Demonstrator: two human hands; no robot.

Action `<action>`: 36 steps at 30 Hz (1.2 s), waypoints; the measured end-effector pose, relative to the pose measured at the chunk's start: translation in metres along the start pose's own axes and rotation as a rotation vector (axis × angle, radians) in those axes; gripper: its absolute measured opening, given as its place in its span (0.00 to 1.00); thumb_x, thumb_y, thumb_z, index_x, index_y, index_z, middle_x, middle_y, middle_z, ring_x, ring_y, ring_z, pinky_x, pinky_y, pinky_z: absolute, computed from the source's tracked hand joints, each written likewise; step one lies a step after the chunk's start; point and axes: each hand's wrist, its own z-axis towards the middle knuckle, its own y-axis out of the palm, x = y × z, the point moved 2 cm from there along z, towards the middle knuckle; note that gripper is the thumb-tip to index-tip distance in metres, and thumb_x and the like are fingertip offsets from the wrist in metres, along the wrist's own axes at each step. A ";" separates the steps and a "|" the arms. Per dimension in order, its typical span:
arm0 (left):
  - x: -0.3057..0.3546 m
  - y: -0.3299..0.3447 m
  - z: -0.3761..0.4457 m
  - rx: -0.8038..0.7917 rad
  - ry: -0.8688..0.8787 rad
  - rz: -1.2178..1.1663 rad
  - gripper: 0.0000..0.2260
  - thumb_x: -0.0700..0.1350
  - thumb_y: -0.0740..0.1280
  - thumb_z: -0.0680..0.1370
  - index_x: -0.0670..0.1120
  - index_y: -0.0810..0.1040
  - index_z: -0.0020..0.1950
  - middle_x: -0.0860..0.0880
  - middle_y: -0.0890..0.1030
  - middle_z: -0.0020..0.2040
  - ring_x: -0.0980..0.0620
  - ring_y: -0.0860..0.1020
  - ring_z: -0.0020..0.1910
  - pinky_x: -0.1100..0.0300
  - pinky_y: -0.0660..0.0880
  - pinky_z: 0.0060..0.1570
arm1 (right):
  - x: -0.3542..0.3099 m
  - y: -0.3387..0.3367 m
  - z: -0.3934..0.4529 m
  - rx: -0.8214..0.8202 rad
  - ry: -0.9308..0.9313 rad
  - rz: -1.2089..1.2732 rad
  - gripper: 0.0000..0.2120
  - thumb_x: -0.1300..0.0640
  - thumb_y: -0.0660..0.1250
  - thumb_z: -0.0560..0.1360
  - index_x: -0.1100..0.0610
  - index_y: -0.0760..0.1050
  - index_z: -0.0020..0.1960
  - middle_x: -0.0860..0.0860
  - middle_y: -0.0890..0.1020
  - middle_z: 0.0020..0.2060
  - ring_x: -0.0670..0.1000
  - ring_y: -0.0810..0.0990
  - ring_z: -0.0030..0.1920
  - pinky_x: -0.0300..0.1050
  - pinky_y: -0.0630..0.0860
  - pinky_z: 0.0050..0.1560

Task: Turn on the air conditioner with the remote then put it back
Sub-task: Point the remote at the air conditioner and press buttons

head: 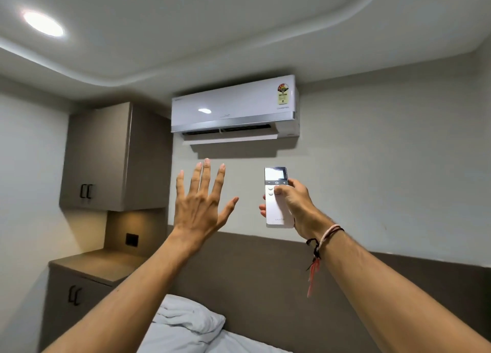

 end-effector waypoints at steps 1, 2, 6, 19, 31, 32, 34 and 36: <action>-0.004 -0.002 -0.003 0.003 -0.001 0.002 0.39 0.70 0.44 0.78 0.49 0.56 0.83 0.37 0.60 0.82 0.38 0.61 0.81 0.31 0.54 0.77 | -0.001 0.003 -0.003 -0.005 -0.001 -0.007 0.20 0.65 0.59 0.79 0.59 0.66 0.71 0.67 0.82 0.55 0.58 0.86 0.30 0.50 0.84 0.29; -0.007 -0.003 -0.005 0.007 -0.004 0.004 0.39 0.70 0.44 0.78 0.49 0.57 0.83 0.37 0.60 0.82 0.38 0.61 0.80 0.31 0.54 0.77 | -0.001 0.006 -0.006 -0.008 -0.003 -0.018 0.21 0.65 0.59 0.79 0.58 0.66 0.71 0.66 0.82 0.54 0.58 0.86 0.30 0.50 0.84 0.29; -0.016 -0.007 -0.016 0.009 -0.008 0.014 0.39 0.70 0.45 0.78 0.49 0.59 0.83 0.37 0.61 0.81 0.37 0.63 0.80 0.31 0.55 0.76 | 0.002 0.010 -0.013 -0.007 -0.027 -0.071 0.21 0.65 0.59 0.79 0.56 0.66 0.71 0.63 0.83 0.48 0.59 0.86 0.31 0.51 0.84 0.32; -0.019 -0.006 -0.028 0.006 -0.005 0.021 0.38 0.69 0.47 0.78 0.48 0.60 0.82 0.37 0.63 0.81 0.37 0.65 0.79 0.30 0.59 0.75 | 0.014 0.002 -0.022 -0.009 -0.059 -0.069 0.22 0.63 0.61 0.81 0.51 0.63 0.73 0.64 0.84 0.51 0.59 0.87 0.34 0.52 0.84 0.32; -0.008 -0.004 -0.032 -0.012 0.006 0.027 0.39 0.70 0.46 0.78 0.49 0.58 0.83 0.37 0.62 0.81 0.38 0.64 0.79 0.31 0.59 0.76 | 0.021 -0.009 -0.031 -0.010 -0.088 -0.109 0.20 0.64 0.60 0.81 0.51 0.64 0.70 0.64 0.83 0.54 0.57 0.86 0.32 0.46 0.82 0.28; -0.008 -0.004 -0.032 -0.014 0.006 0.025 0.39 0.70 0.46 0.78 0.49 0.57 0.83 0.38 0.61 0.82 0.38 0.63 0.80 0.31 0.58 0.76 | 0.021 -0.009 -0.032 -0.017 -0.090 -0.108 0.19 0.63 0.60 0.81 0.51 0.65 0.69 0.64 0.83 0.55 0.56 0.86 0.32 0.46 0.82 0.28; -0.007 -0.004 -0.033 -0.016 0.009 0.022 0.39 0.70 0.45 0.78 0.49 0.57 0.83 0.38 0.61 0.82 0.38 0.63 0.80 0.31 0.58 0.76 | 0.020 -0.009 -0.033 -0.022 -0.086 -0.099 0.17 0.62 0.61 0.82 0.50 0.64 0.68 0.64 0.82 0.56 0.55 0.86 0.31 0.46 0.82 0.28; -0.006 -0.005 -0.034 -0.017 0.011 0.017 0.39 0.70 0.46 0.78 0.49 0.57 0.83 0.37 0.61 0.82 0.38 0.63 0.80 0.31 0.58 0.76 | 0.020 -0.008 -0.034 -0.021 -0.072 -0.097 0.19 0.63 0.61 0.82 0.51 0.63 0.70 0.64 0.82 0.56 0.55 0.86 0.31 0.47 0.83 0.28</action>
